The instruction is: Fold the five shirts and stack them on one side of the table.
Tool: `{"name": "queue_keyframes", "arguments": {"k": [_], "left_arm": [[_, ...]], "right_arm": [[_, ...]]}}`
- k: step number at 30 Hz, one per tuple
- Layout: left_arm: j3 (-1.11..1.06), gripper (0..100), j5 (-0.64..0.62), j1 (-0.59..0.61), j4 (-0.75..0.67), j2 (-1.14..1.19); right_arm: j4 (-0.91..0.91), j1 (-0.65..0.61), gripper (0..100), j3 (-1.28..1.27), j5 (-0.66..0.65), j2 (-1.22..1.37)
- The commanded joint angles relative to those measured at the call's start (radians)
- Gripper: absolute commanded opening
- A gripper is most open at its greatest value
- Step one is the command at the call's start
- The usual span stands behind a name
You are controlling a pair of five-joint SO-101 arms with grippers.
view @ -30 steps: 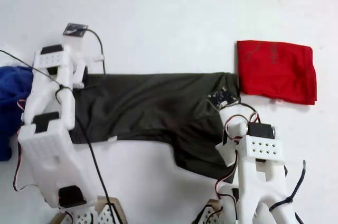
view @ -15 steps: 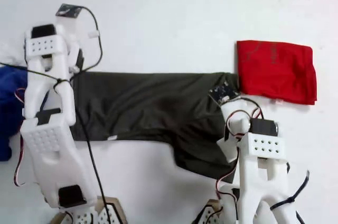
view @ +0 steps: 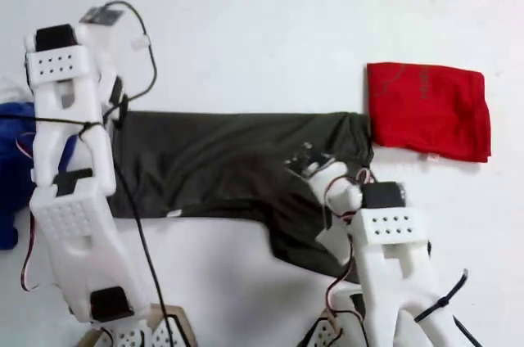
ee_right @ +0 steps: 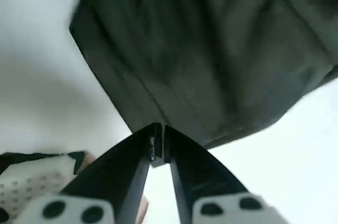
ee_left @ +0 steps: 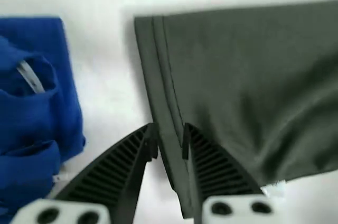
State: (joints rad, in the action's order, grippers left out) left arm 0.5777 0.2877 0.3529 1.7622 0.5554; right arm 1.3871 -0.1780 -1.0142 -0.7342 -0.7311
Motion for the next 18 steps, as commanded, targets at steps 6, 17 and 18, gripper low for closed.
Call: {"name": "queue_keyframes", "arguments": {"k": [6, 17, 18], "left_arm": [[-0.584, 11, 0.012, -0.012, -0.232, -0.377], [-1.221, 11, 0.012, -0.011, -0.606, -0.701], [-1.237, 11, 0.012, -0.011, -0.621, -0.695]], "right_arm": [[-0.067, -0.03, 8.4, -0.008, -0.011, -0.021], [-0.065, -0.147, 10.9, -0.112, -0.11, -0.022], [-0.064, -0.163, 10.9, -0.112, -0.11, -0.022]]}}
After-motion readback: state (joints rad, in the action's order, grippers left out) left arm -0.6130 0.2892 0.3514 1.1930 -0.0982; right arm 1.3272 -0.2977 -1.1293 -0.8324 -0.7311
